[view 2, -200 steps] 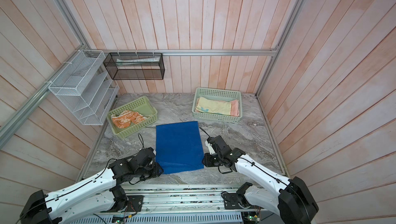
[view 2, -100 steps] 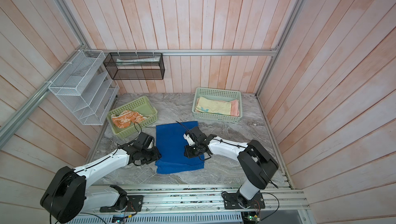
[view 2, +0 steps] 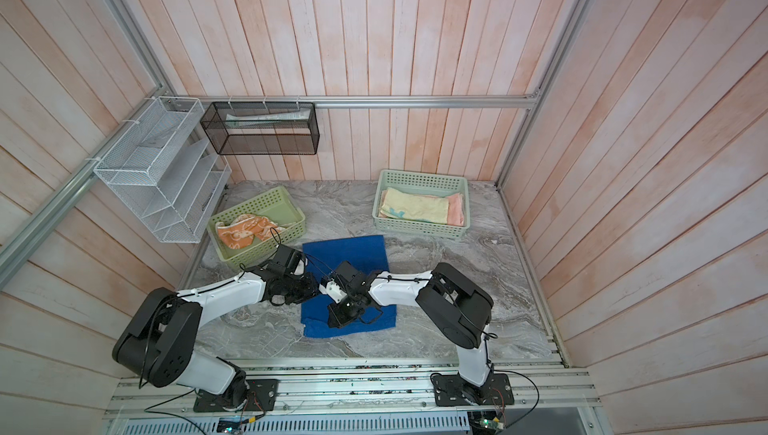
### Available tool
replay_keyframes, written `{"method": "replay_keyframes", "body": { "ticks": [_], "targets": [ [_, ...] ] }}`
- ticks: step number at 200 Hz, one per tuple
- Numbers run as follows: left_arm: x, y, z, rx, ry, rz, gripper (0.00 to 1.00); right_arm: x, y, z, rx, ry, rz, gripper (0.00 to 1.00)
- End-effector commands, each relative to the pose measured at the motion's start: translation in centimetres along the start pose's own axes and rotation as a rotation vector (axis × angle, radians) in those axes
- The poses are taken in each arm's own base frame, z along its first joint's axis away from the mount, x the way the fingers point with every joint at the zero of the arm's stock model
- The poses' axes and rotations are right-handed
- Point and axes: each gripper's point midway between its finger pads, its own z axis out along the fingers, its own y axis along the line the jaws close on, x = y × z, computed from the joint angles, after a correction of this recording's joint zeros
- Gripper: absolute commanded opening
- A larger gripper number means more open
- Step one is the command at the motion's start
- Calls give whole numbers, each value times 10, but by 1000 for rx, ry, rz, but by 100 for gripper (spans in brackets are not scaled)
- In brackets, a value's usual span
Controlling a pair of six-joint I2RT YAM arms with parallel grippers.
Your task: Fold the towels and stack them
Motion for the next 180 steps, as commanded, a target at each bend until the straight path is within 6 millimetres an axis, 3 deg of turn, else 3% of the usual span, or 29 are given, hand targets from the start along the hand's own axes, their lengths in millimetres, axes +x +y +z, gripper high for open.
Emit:
{"method": "replay_keyframes", "body": {
  "ticks": [1, 24, 47, 75, 111, 142, 180],
  "targets": [
    [0, 5, 5, 7, 3, 0, 34, 38, 7, -16, -8, 79, 4, 15],
    [1, 10, 6, -10, 12, 2, 34, 52, 14, -39, -17, 56, -13, 15],
    [2, 9, -1, -18, 9, 14, 34, 42, 12, -61, 11, -13, -15, 16],
    [16, 5, -14, -50, 17, 56, 34, 16, -20, -89, 69, -126, 117, 22],
    [58, 6, -10, -85, 89, 92, 34, -6, -62, -115, 132, -247, 219, 24],
    [79, 10, -13, -120, 112, 102, 34, -14, -70, -106, 127, -207, 192, 25],
    [112, 13, -30, -151, 180, 110, 34, 7, -75, -82, 115, -116, 186, 25]
  ]
}}
